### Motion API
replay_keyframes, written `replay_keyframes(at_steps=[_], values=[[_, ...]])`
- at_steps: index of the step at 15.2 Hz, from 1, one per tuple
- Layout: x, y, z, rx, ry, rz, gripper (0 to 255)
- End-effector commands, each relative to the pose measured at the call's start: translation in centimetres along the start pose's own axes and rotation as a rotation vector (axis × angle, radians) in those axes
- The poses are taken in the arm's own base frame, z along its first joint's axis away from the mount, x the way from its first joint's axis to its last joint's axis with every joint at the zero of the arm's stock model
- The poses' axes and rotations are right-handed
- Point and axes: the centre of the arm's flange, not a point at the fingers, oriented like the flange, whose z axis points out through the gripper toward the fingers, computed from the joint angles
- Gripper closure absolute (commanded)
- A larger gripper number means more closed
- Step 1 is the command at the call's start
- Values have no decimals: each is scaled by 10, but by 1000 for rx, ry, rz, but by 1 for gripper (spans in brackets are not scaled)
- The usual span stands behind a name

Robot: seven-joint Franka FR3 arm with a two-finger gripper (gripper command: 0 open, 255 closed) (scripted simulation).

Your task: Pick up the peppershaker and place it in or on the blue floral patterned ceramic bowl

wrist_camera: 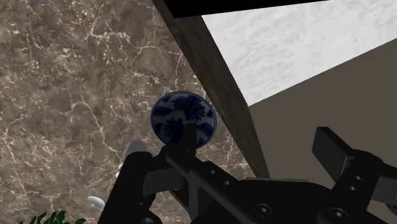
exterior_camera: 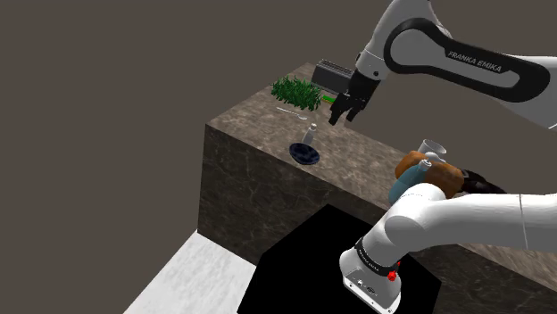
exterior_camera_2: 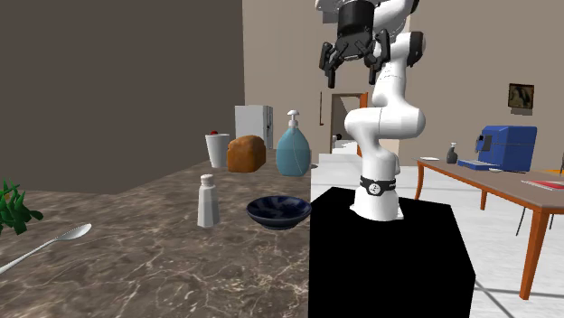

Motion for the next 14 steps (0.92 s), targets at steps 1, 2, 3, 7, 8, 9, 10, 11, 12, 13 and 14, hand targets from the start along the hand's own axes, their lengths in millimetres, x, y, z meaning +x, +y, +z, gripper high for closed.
replay_keyframes(at_steps=[1, 2, 3, 7, 8, 9, 10, 11, 12, 13, 14], values=[[0, 0, 0, 0, 0, 0, 0], [7, 8, 8, -2, 3, -4, 0], [14, 15, 15, -5, 6, -8, 0], [42, 45, 45, -15, 17, -23, 0], [49, 53, 52, -17, 20, -27, 0], [57, 61, 59, -20, 23, -31, 0], [64, 68, 66, -22, 25, -35, 0], [71, 76, 74, -25, 28, -39, 0], [79, 83, 81, -27, 31, -43, 0], [86, 91, 88, -30, 34, -47, 0], [94, 98, 95, -32, 37, -51, 0]])
